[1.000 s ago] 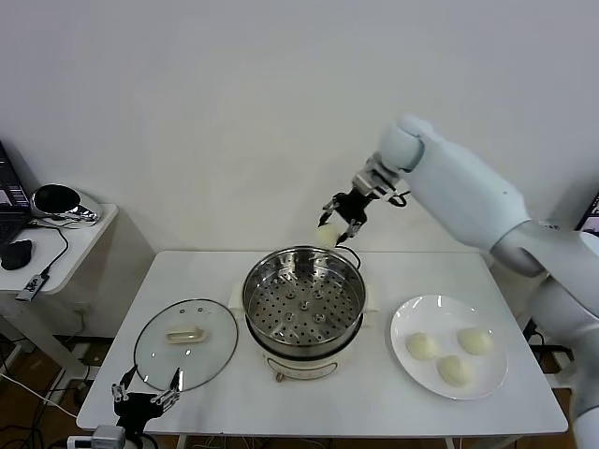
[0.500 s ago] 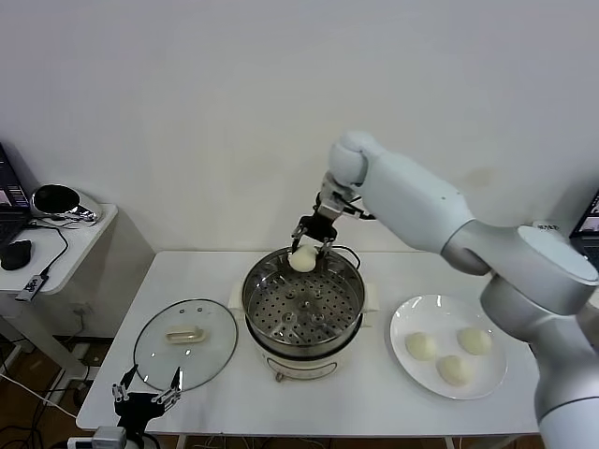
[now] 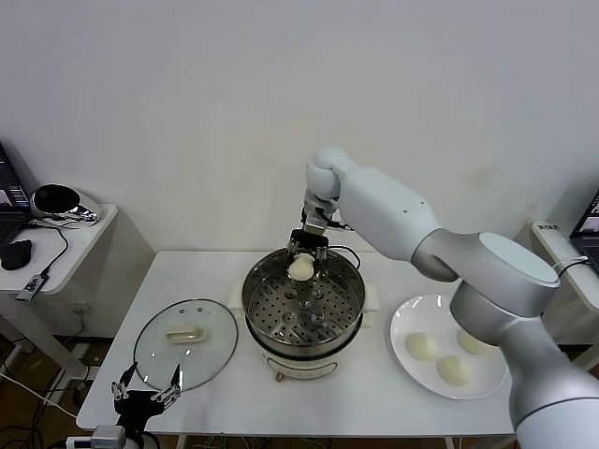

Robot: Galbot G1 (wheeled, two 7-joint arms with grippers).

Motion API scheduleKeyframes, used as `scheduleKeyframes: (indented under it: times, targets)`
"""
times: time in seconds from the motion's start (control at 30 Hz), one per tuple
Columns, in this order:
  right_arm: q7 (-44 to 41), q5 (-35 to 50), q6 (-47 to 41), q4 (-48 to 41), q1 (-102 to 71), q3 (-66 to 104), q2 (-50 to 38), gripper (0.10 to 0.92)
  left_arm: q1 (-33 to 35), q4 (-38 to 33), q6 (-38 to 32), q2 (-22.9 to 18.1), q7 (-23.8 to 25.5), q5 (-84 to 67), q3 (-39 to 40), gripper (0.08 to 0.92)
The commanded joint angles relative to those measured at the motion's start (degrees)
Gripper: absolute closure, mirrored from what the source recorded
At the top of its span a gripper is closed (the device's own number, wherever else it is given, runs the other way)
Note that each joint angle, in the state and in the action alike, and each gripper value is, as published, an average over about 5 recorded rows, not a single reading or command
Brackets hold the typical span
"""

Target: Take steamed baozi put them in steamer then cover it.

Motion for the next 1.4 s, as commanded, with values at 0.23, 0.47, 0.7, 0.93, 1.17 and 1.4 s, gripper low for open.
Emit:
scheduleKeyframes:
  times: [0.23, 0.47, 0.7, 0.93, 1.17, 1.4]
  targets:
    - [3.09, -5.60, 1.07, -1.75, -1.74, -0.05, 1.44, 0.476, -0.02, 0.16, -0.02, -0.23, -0.05, 0.04, 0.17, 0.177]
    - [4.92, -5.78, 1.06, -2.81, -2.08, -0.34, 1.83, 0.451, -0.18, 0.34, -0.23, -0.30, -0.26, -0.03, 0.25, 0.177]
    - [3.43, 1.34, 0.95, -1.50, -1.03, -0.34, 0.36, 0.288, -0.21, 0.63, -0.24, -0.29, -0.31, 0.00, 0.33, 0.177]
    - [0.34, 13.95, -6.78, 8.72, 5.00, 0.10, -7.91, 0.204, -0.22, 0.39, -0.12, -0.27, -0.17, -0.01, 0.42, 0.177]
    - [8.33, 24.60, -37.36, 26.00, 15.56, -9.84, -25.63, 0.203, -0.78, 0.24, 0.13, 0.29, 0.19, -0.07, 0.58, 0.177]
    - [5.85, 29.20, -65.39, 37.60, 17.89, -14.05, -41.36, 0.203, -1.88, 0.88, 0.30, 1.11, 0.44, -0.31, 1.86, 0.177]
